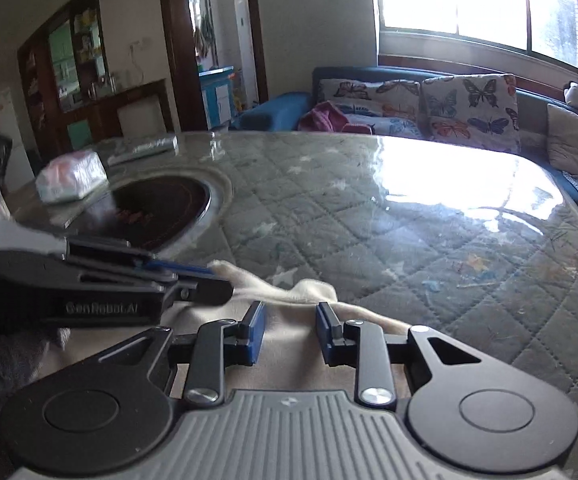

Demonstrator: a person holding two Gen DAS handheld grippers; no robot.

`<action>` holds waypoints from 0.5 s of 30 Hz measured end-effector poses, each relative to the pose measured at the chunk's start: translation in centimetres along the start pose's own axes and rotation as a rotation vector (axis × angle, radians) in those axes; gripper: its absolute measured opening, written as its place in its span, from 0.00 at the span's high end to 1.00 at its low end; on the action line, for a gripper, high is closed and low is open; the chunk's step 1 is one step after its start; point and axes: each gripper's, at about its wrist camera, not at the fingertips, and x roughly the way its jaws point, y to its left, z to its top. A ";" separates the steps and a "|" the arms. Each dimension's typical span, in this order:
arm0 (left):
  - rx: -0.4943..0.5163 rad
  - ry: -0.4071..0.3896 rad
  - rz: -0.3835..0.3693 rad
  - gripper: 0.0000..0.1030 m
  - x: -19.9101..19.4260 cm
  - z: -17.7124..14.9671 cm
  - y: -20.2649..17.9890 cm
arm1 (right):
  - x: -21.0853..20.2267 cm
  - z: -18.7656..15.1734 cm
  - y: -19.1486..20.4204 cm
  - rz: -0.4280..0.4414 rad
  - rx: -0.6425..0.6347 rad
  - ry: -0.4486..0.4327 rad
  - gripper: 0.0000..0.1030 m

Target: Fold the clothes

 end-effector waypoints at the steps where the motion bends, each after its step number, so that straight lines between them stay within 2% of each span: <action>1: -0.001 -0.002 -0.001 0.83 -0.1 0.0 0.0 | 0.1 0.0 0.0 -0.001 0.001 -0.003 0.73; 6: 0.017 -0.039 0.007 0.83 -1.8 -0.2 -0.5 | -2.2 0.0 0.5 0.005 -0.021 -0.044 0.73; 9: 0.027 -0.060 -0.009 0.83 -2.8 -0.8 -1.3 | -2.5 -0.6 0.9 0.000 -0.046 -0.039 0.73; 15: -0.016 -0.062 0.041 0.83 -3.7 -2.5 -0.5 | -2.0 -1.5 0.8 -0.011 -0.022 -0.041 0.73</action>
